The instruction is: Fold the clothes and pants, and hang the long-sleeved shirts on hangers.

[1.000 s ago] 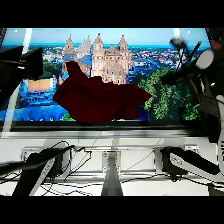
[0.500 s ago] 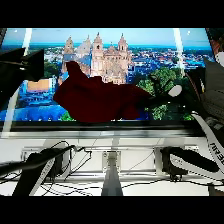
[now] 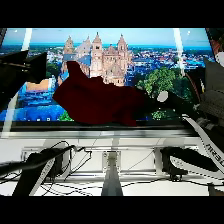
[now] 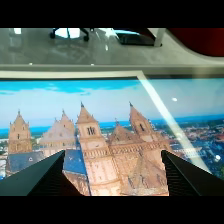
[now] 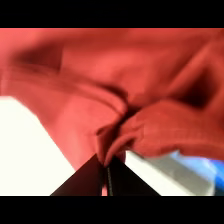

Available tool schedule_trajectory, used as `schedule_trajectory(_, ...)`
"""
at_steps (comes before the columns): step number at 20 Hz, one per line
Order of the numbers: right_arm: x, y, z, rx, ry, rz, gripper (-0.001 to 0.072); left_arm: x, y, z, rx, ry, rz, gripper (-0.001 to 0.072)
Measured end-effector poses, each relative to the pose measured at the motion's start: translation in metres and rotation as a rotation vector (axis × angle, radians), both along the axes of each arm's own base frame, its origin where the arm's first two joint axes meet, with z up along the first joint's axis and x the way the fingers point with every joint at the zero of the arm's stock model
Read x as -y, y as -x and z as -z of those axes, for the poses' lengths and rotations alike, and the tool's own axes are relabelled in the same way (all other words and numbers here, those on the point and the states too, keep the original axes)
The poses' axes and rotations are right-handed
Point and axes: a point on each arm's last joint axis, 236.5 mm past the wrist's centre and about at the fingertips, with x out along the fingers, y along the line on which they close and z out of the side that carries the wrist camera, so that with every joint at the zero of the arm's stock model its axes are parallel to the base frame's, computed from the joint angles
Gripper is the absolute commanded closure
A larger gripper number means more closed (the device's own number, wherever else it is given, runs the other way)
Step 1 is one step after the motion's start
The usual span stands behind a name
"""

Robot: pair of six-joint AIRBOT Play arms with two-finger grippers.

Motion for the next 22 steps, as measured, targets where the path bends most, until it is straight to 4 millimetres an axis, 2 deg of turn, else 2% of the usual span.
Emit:
schedule_trajectory(1, 0.004, 0.020, -0.008, -0.050, 0.004, -0.064, 0.0664, 0.000, 0.000, 0.000, 0.000, 0.000, 0.000, 0.0019)
schedule_trajectory(2, 0.010, 0.037, -0.015, -0.096, 0.011, -0.120, 0.0512, 0.000, 0.000, 0.000, 0.000, 0.000, 0.000, 0.0019)
schedule_trajectory(3, 0.015, 0.052, -0.023, -0.136, 0.014, -0.168, 0.0298, 0.000, 0.000, 0.000, 0.000, 0.000, 0.000, 0.0019)
schedule_trajectory(4, 0.018, 0.061, -0.030, -0.153, 0.015, -0.197, 0.0174, 0.000, 0.000, 0.000, 0.000, 0.000, 0.000, 0.0019)
schedule_trajectory(7, 0.025, 0.061, -0.035, -0.117, 0.036, -0.221, 0.0179, 0.000, 0.000, 0.000, 0.000, 0.000, 0.000, 0.0019)
schedule_trajectory(8, 0.028, 0.054, -0.032, -0.081, 0.057, -0.208, 0.0181, 0.000, 0.000, 0.000, -0.001, 0.000, 0.000, 0.0019)
schedule_trajectory(10, 0.039, 0.032, -0.023, 0.001, 0.128, -0.160, 0.0252, 0.000, 0.000, 0.000, -0.001, -0.001, 0.000, 0.0019)
schedule_trajectory(15, 0.106, -0.026, -0.004, 0.188, 0.388, -0.025, 0.0257, 0.000, 0.000, 0.000, -0.001, -0.001, 0.000, 0.0019)
schedule_trajectory(18, 0.136, -0.033, -0.001, 0.171, 0.443, 0.054, 0.0258, 0.000, 0.000, 0.000, -0.001, -0.001, 0.000, 0.0019)
schedule_trajectory(20, 0.134, -0.029, 0.000, 0.141, 0.402, 0.081, 0.0257, 0.000, 0.000, 0.001, -0.001, -0.001, 0.000, 0.0019)
schedule_trajectory(22, 0.110, -0.023, -0.005, 0.103, 0.284, 0.096, 0.0255, 0.000, 0.000, 0.001, -0.002, 0.000, 0.000, 0.0019)
